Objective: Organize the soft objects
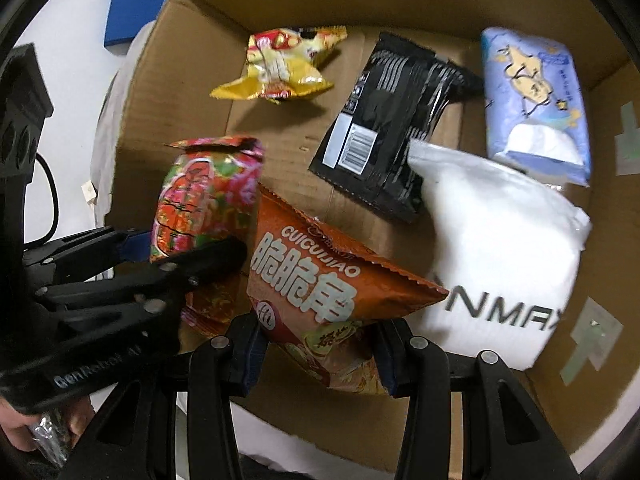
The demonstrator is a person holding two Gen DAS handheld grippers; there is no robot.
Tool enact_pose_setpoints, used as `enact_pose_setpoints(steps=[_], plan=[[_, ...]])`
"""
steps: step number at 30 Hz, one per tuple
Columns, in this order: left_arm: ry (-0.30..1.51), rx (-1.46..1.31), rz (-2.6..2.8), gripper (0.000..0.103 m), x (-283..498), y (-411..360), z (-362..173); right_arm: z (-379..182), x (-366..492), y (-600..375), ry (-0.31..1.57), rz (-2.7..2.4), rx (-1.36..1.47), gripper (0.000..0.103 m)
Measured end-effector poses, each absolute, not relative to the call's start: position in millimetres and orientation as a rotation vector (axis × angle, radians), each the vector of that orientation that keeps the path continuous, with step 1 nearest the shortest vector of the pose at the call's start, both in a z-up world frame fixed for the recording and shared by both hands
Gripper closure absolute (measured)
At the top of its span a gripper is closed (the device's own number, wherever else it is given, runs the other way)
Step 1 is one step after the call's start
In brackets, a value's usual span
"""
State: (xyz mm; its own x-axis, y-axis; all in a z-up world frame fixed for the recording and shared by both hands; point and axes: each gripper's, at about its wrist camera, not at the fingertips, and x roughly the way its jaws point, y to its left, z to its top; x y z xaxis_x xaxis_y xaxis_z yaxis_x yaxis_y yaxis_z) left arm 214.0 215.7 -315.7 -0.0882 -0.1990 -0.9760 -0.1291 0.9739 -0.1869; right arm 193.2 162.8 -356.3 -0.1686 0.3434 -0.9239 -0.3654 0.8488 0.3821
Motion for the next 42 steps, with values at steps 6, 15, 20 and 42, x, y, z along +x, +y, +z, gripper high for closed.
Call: enact_pose_setpoints(steps=[6, 15, 20, 42], plan=[[1.708, -0.262, -0.06, 0.061, 217, 213, -329, -372, 197, 168, 1.659, 0.616, -0.018, 0.054], [1.726, -0.27, -0.025, 0.061, 216, 212, -331, -399, 193, 168, 1.706, 0.572, -0.023, 0.049], [1.689, -0.228, -0.013, 0.06, 212, 206, -315, -392, 194, 153, 1.694, 0.541, -0.032, 0.049], [1.345, -0.098, 0.034, 0.014, 196, 169, -195, -292, 199, 63, 1.442, 0.259, -0.043, 0.0]])
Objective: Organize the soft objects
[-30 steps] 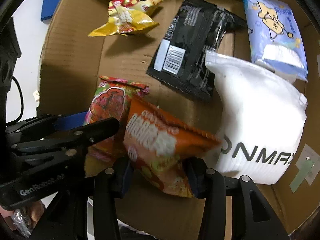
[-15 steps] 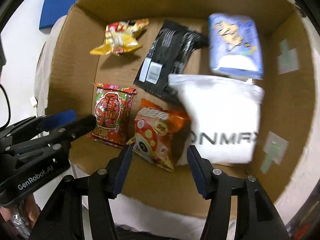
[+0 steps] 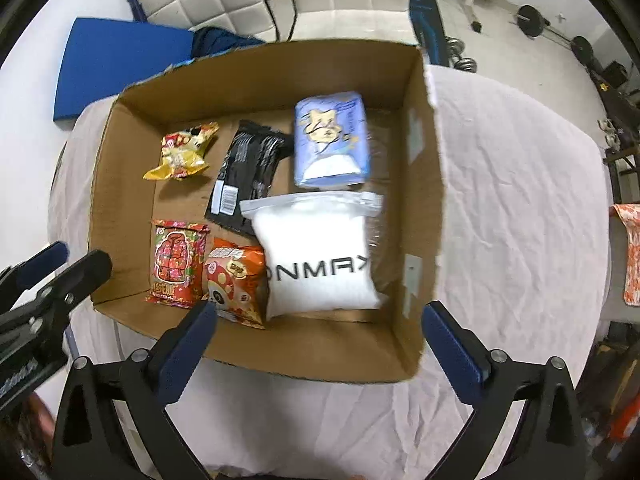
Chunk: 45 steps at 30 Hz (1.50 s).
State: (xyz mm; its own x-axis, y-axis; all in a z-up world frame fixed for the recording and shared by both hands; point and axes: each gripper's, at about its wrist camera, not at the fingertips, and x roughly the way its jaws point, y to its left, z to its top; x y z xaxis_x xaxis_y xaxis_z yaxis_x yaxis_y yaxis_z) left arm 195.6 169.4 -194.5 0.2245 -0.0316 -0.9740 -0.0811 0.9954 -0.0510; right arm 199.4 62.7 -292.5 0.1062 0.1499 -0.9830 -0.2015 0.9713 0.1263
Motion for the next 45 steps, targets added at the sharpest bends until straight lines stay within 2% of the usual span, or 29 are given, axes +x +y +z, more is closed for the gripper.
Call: enact_pose_setpoints(steps=[2, 3, 4, 13, 28, 35, 45], plan=[[1.334, -0.091, 0.043, 0.012, 193, 167, -189, -289, 194, 65, 1.427, 0.241, -0.042, 0.0], [1.33, -0.089, 0.045, 0.006, 191, 165, -188, -283, 191, 60, 1.421, 0.236, -0.04, 0.0], [1.324, -0.087, 0.049, 0.005, 190, 164, -185, -280, 190, 57, 1.417, 0.232, -0.036, 0.0], [1.225, -0.073, 0.081, 0.005, 162, 154, -130, -236, 170, 35, 1.346, 0.214, -0.019, 0.0], [1.047, -0.07, 0.058, 0.005, 66, 128, -2, -81, 58, -9, 1.075, 0.222, 0.002, 0.0], [1.017, -0.07, 0.056, 0.005, 44, 124, 25, -36, 17, -21, 1.018, 0.232, -0.001, 0.0], [0.981, -0.047, 0.058, 0.005, 29, 114, 46, -1, -7, -38, 0.961, 0.215, 0.004, 0.0]])
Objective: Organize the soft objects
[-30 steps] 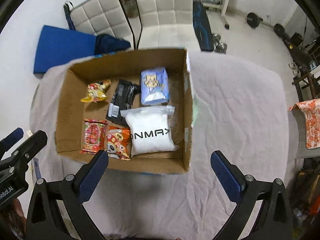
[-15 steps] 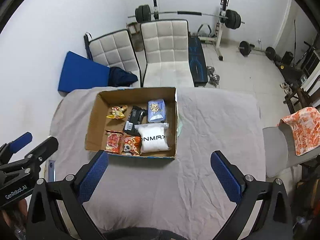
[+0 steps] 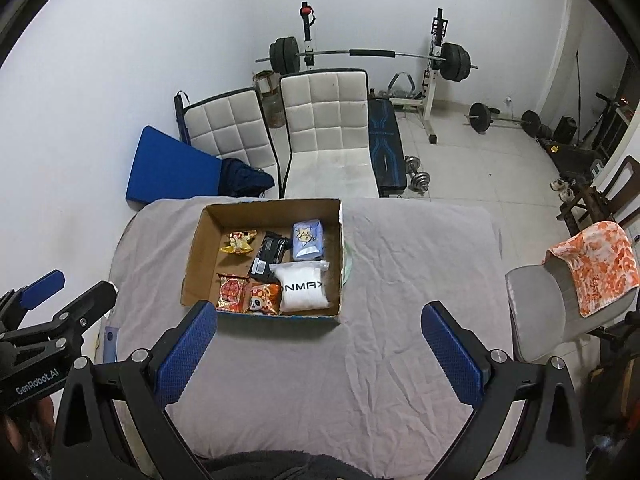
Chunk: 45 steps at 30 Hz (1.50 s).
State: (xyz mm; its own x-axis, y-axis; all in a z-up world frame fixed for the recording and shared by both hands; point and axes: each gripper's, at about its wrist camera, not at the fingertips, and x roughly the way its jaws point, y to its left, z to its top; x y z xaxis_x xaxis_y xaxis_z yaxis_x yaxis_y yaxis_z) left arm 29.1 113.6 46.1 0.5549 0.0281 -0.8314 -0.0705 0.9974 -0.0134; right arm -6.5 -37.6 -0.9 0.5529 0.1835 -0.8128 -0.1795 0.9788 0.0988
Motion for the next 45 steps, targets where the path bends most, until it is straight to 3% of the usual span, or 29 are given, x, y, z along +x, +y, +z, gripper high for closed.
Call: enact_pose_setpoints(steps=[45], plan=[[0.996, -0.082, 0.068, 0.005, 25, 110, 39, -4, -9, -57, 0.95, 0.15, 0.006, 0.0]])
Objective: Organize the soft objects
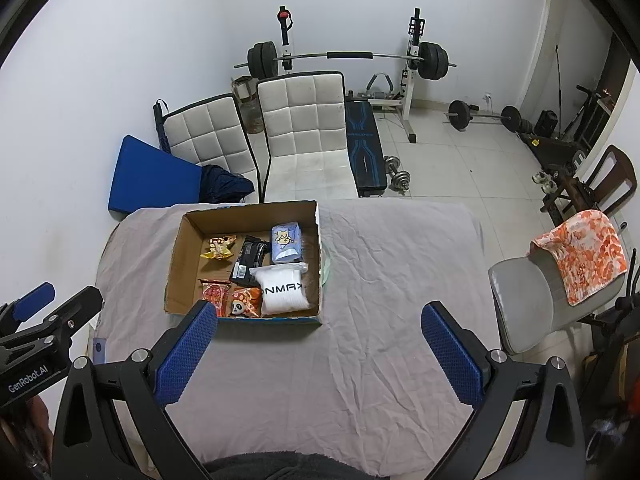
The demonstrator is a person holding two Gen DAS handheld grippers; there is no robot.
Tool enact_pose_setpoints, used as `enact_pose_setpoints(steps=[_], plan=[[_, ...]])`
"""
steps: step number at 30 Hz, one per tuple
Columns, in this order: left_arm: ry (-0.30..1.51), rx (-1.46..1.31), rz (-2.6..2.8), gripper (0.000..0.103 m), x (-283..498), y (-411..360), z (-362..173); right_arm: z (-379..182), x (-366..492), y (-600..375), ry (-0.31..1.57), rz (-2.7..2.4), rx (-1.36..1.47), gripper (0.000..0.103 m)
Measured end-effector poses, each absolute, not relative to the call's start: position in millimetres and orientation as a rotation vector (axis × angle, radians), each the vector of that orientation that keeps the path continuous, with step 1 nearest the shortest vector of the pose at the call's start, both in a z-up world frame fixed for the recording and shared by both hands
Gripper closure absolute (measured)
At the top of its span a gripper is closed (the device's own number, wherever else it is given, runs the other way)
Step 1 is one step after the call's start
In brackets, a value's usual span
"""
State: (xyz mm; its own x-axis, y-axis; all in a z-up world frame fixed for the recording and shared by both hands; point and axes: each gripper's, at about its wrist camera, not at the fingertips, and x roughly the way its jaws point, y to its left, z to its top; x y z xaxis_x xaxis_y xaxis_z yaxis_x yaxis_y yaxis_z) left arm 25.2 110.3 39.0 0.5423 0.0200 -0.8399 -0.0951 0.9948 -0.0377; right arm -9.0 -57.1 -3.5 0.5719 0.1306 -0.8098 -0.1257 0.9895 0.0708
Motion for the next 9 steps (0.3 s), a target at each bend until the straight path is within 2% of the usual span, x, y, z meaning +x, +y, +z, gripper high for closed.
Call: enact_pose_setpoints(steps=[9], plan=[[0.992, -0.073, 0.07, 0.005, 27.5, 106.7, 37.1, -6.3, -8.6, -57.4, 0.955, 0.142, 0.008, 0.0]])
